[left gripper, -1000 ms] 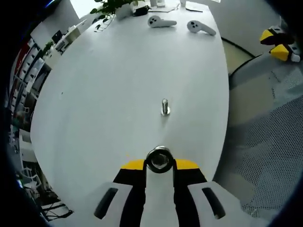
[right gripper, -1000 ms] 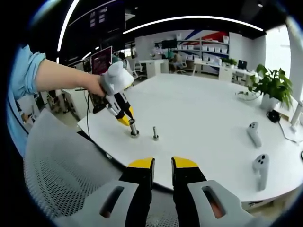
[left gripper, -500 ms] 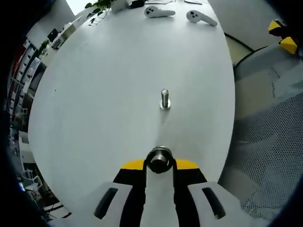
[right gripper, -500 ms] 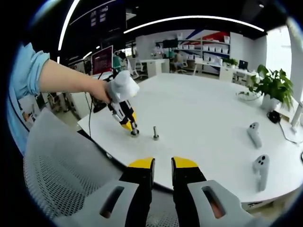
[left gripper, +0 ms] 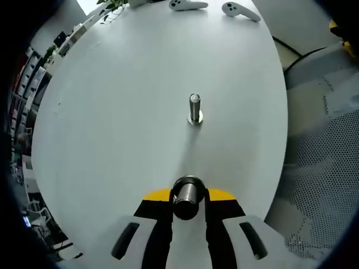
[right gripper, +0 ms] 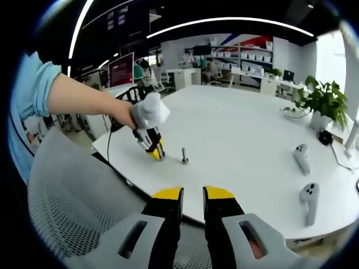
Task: Place the washer onto the threaded stud by aligning its center hole with the stud, sliding it down to the base, and recovering from edge contact or off-axis alignment until the washer reaches the visible bottom stop.
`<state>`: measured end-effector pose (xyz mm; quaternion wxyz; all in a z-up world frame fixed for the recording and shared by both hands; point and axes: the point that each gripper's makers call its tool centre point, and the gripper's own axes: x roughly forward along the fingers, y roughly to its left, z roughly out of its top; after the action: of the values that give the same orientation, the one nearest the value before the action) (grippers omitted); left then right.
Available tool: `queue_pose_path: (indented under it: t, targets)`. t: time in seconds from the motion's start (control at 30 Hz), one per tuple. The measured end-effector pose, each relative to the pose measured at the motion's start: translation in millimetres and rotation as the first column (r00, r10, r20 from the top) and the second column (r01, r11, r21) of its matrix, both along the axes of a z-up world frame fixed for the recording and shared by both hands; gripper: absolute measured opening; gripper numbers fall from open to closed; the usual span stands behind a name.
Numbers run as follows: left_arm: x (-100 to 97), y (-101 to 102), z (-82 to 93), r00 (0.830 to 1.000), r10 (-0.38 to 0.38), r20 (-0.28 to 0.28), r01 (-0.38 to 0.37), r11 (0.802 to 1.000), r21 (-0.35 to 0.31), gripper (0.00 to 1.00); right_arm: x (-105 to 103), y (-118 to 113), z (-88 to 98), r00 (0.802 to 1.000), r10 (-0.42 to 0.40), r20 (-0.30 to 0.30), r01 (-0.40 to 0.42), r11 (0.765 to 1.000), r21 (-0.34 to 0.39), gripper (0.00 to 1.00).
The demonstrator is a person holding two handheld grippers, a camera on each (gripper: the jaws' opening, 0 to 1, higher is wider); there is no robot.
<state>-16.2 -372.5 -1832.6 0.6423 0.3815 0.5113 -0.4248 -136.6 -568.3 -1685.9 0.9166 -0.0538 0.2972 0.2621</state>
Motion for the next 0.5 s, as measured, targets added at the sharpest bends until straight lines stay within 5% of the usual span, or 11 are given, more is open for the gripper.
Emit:
queue_pose_path:
  t: [0.2,0.3,0.37,0.5]
  targets:
    - [0.7,4,3.8,1.0,0.025,0.005,-0.025,0.999,-0.027,0.22,-1,0,-1.3,1.0,0.007,-0.008,-0.007,1.0,-0.007,0.16]
    - [9.8,8,12.4,0.996,-0.005,0.085,0.009,0.999,-0.052,0.37,-1,1,-1.6,1.0,0.009,-0.01,-0.009,1.0,-0.008,0.16]
    - [8.4,13,21.6,0.996,0.027,0.091,-0.02,0.997,-0.072,0.46,-1,1,-1.8,1.0,0.01,-0.01,-0.01,1.0,-0.009,0.16]
    - [5.0,9,55.4,0.991,0.082,0.104,-0.063,0.983,-0.175,0.46,-2,1,-2.5,1.0,0.011,-0.015,-0.012,1.0,-0.011,0.16]
